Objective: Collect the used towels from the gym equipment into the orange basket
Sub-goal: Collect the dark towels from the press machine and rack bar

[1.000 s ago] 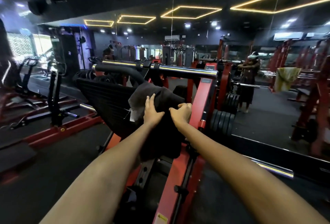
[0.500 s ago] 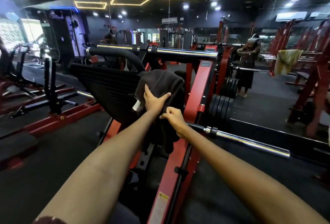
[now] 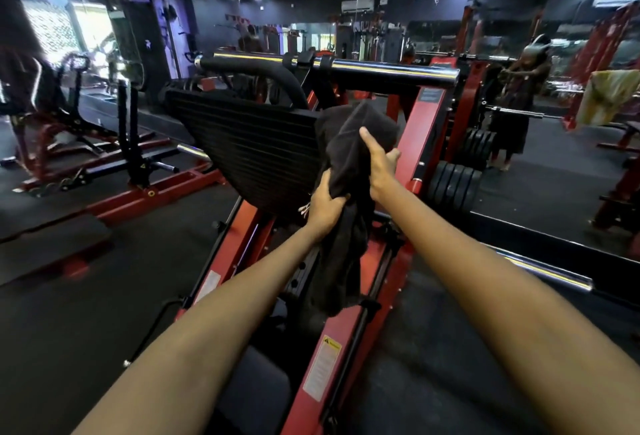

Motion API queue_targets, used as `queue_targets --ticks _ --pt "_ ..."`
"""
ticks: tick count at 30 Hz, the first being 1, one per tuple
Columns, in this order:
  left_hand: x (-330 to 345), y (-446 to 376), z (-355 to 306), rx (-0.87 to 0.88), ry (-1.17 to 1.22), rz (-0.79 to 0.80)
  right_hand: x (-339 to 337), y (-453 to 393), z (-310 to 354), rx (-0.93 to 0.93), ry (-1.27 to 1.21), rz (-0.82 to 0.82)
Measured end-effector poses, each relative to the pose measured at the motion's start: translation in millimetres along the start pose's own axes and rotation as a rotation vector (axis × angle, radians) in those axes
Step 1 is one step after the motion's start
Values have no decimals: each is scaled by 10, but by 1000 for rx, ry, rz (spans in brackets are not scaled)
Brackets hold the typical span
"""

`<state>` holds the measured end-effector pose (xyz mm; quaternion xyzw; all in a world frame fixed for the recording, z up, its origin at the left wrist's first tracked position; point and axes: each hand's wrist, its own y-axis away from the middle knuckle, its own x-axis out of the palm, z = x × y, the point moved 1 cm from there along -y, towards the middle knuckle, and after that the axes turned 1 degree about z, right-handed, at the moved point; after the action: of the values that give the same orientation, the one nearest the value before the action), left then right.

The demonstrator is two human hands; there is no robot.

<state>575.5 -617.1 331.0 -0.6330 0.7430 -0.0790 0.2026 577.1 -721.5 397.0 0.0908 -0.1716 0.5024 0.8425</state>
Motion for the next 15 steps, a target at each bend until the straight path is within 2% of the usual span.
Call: queue_targets --ticks 3,6,9,12,15 --pt "-163 302 252 -66 -109 92 76 36 -241 61 63 -114" --pt "-386 543 585 -239 -139 14 100 185 -658 81 185 -150" --pt "-632 714 759 -405 -156 -124 151 360 -933 109 310 -95" --pt "-865 872 822 -490 -96 -294 262 508 -1134 147 330 11" --pt "-1073 1084 813 -519 -19 -509 390 668 -1307 326 474 206"
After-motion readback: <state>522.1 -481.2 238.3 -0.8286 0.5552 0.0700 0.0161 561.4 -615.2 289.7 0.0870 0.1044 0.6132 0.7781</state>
